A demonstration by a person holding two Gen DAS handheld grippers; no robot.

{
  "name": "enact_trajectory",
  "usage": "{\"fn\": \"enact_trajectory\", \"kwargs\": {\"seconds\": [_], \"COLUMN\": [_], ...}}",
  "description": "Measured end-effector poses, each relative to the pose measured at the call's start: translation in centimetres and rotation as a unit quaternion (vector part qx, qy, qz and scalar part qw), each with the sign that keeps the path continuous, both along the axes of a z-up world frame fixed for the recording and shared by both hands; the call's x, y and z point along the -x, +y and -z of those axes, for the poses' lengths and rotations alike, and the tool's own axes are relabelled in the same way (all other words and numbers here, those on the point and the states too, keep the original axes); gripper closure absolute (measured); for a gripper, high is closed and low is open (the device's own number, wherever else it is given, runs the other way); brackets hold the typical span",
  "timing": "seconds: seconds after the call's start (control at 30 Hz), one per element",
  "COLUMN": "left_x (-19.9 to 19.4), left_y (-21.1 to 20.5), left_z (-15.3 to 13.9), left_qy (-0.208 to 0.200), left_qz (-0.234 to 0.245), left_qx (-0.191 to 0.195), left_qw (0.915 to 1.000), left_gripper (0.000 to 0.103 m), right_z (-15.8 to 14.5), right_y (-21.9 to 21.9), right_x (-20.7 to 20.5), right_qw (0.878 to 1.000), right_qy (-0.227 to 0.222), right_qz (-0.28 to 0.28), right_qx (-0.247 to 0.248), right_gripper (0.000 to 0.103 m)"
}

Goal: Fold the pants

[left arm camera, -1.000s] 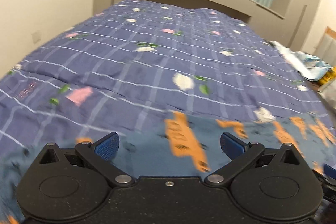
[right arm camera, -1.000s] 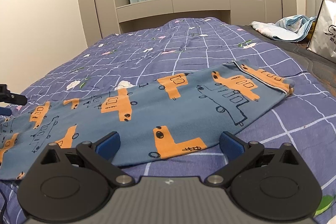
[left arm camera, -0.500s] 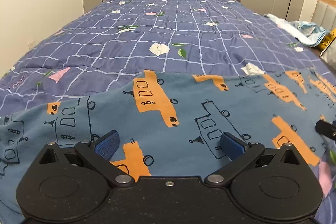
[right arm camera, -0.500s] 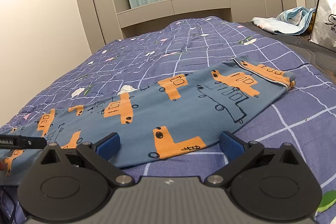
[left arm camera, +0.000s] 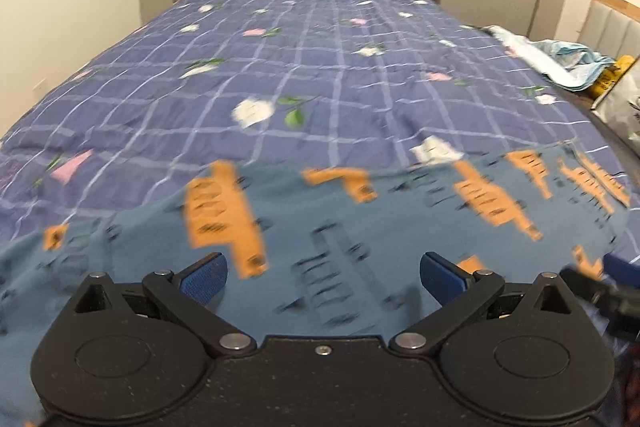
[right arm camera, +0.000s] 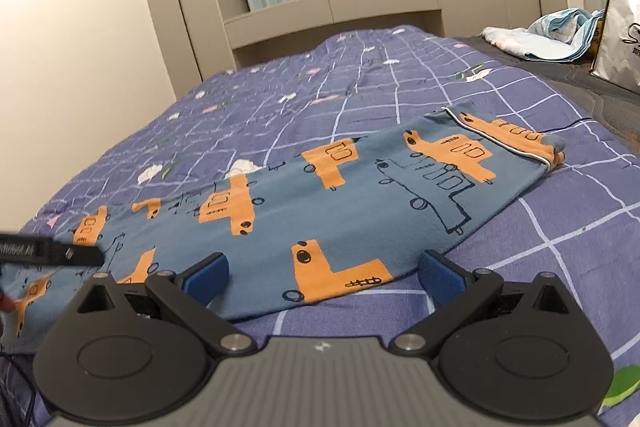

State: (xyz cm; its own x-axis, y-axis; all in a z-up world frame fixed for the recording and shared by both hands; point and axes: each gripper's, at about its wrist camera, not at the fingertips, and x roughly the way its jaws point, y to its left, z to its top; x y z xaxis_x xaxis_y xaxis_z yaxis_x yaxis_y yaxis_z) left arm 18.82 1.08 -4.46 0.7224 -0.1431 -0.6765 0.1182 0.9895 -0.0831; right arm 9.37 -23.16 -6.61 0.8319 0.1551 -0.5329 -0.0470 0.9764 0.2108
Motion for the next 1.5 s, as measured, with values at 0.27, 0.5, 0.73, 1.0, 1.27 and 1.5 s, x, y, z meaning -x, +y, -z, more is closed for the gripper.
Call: {"fn": "enact_trajectory", "kwargs": {"seconds": [0.27, 0.5, 0.73, 1.0, 1.27, 1.5], "left_x": [-3.5, -5.6, -6.9, -8.2, -8.2, -8.2], "left_y": [-6.9, -13.2, -18.9, -20.2, -20.1, -20.0], "left_z": [-0.4, -1.1, -0.9, 1.9, 2.5, 2.5], "left_qy": [-0.026, -0.039, -0.057, -0.023, -0.026, -0.025], "left_qz": [0.022, 0.052, 0.092, 0.086, 0.082, 0.081], "left_qx": [-0.006, 0.005, -0.014, -0.035, -0.030, -0.029], "left_qw": [0.9994, 0.9979, 0.9940, 0.9955, 0.9958, 0.9960], "left_gripper": [0.001, 0.001, 0.001, 0.001, 0.000, 0.000], "right_z": [-1.1, -2.5, -2.3, -1.3, -1.2, -1.1], "right_y": [-1.9, -6.1, -11.9, -13.5, -13.9, -14.4], "right_x": [-0.1, -0.1, -3.4, -4.8, -4.6, -4.4], "right_qw": [0.999, 0.995, 0.994, 0.993, 0.997, 0.997], "right_qy": [0.020, 0.008, 0.043, 0.056, 0.040, 0.025], "right_qz": [-0.029, 0.040, 0.083, 0.086, 0.070, 0.060], "right_qx": [0.025, 0.086, 0.058, 0.056, 0.012, -0.033], "right_gripper": [0.000, 0.000, 0.000, 0.000, 0.000, 0.000]}}
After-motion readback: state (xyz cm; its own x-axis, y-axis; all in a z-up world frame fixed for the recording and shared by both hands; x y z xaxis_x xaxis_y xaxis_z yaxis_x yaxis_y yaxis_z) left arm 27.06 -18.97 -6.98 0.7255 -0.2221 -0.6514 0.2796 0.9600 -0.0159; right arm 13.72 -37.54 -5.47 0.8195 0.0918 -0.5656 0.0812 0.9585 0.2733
